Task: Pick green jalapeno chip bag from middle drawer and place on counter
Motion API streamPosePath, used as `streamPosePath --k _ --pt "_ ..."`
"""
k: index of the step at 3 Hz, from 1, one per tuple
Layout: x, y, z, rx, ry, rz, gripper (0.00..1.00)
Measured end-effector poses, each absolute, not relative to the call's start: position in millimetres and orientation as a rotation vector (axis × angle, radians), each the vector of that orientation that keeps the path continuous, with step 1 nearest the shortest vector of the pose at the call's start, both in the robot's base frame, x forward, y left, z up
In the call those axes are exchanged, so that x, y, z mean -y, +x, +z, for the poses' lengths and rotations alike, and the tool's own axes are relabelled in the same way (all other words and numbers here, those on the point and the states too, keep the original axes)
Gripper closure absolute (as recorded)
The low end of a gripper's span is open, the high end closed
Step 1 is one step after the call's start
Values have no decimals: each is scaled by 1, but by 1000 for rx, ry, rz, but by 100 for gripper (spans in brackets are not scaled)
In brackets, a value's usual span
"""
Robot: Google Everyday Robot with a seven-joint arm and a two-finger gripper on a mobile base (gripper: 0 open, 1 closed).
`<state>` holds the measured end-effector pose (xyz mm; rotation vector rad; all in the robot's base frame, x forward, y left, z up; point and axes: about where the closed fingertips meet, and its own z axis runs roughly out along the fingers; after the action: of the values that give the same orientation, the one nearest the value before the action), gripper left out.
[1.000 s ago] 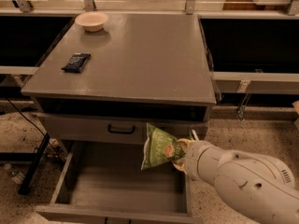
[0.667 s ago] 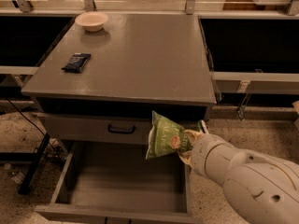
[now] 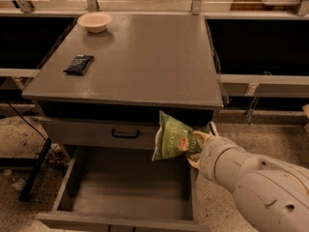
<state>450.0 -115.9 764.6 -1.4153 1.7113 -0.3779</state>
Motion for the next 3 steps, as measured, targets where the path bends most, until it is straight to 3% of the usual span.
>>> streamPosePath --k 2,3 --pt "125 447 854 -1584 -1347 -575 100" --pt "123 450 855 -1577 -1344 -574 100"
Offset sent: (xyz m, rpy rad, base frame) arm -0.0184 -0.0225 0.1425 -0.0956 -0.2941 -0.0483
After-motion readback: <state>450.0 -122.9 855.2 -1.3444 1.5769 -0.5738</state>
